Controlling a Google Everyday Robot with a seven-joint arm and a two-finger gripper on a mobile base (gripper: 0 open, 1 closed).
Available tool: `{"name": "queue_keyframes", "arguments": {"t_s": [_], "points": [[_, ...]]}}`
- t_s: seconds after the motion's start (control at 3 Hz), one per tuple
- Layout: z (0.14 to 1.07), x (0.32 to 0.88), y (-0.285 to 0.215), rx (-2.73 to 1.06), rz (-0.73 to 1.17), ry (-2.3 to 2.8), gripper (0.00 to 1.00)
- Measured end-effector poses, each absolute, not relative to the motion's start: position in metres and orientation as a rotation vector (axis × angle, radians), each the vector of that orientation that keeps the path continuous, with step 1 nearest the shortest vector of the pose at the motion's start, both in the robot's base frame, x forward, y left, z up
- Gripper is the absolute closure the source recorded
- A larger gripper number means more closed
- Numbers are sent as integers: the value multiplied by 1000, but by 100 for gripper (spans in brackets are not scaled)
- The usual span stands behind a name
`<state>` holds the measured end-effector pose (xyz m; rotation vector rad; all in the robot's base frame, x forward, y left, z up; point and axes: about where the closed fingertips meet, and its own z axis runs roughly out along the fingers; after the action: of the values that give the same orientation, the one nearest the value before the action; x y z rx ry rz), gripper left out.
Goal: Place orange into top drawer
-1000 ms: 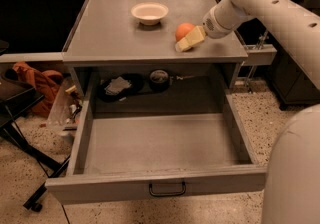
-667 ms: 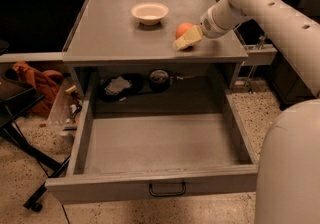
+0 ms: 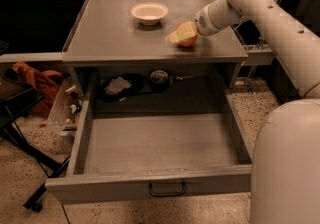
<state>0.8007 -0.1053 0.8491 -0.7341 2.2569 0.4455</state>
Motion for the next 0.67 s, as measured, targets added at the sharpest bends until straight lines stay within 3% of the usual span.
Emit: {"name": "queue_keyframes", "arguments": {"t_s": [0.67], "points": [[845,805,-91,-767,497,2235,42]]}}
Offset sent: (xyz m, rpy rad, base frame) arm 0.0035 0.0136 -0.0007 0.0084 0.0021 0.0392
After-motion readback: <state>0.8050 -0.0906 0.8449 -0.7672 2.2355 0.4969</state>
